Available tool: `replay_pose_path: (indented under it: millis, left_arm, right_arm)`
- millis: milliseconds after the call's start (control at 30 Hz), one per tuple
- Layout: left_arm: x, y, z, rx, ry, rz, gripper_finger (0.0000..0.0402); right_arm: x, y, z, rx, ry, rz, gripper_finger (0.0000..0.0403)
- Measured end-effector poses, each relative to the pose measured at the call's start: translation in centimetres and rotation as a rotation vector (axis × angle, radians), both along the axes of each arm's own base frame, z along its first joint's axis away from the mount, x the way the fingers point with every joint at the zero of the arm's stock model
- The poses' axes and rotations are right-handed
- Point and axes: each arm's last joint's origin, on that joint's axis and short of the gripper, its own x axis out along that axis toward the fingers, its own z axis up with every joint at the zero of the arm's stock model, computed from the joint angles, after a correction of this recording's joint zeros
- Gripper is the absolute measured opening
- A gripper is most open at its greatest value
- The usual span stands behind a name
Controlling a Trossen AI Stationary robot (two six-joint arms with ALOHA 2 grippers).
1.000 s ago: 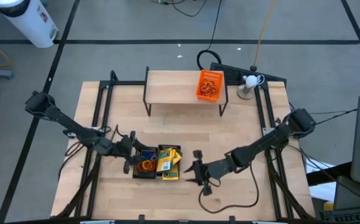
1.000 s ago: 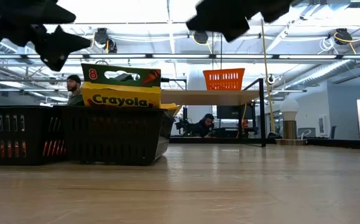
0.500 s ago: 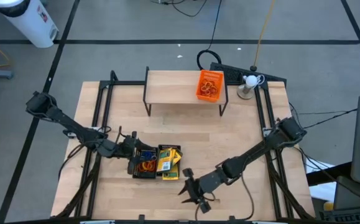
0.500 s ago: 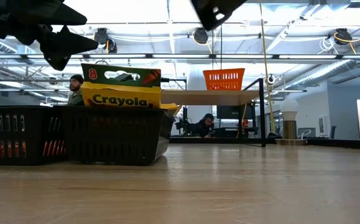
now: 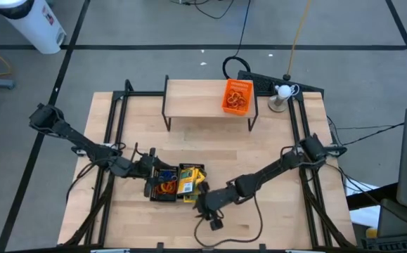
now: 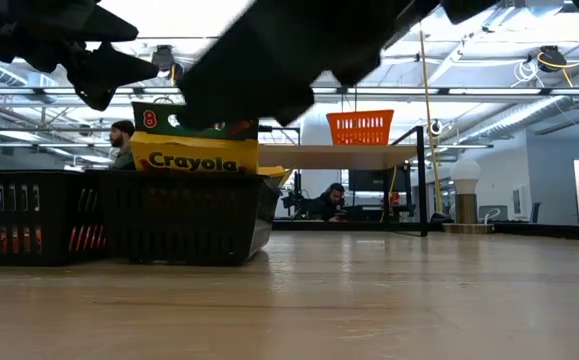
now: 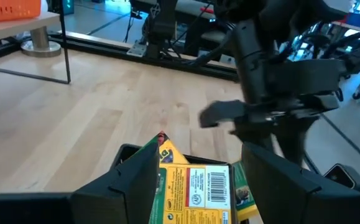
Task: Pick & Place Office Desk Supplies
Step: Adjust the black bins
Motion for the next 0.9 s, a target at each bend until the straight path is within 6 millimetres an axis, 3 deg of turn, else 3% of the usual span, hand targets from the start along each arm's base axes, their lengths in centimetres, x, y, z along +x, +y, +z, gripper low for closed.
replay_pose_path:
  millis: [233,433,667,767,900]
  left_arm:
    - [-0.3,-0.1,-0.9,0.041,0.087,-0.005,0.0230]
    - [-0.6,0.0,-1.8,0.119,0.168,-0.014,0.0230]
    - [0.1,-0.1,-0.1,0.297,0.247,-0.027,0.0227]
    - [0.0,0.0,1.1,0.363,0.409,-0.012,0.0197]
    - [-0.5,0.2,3.4,0.367,0.572,0.029,0.0105]
  right_arm:
    - [-0.3,-1.5,-0.1,-0.167,0.048,-0.143,0.0144]
    - [-0.8,-1.9,2.9,-0.234,-0.066,-0.135,0.0144]
    - [-2.0,-2.5,7.6,-0.264,-0.201,-0.144,0.0144]
    - [-2.7,-3.1,9.1,-0.332,-0.227,-0.206,0.0144]
    - [-3.7,-4.0,10.4,-0.420,-0.221,-0.316,0.0144]
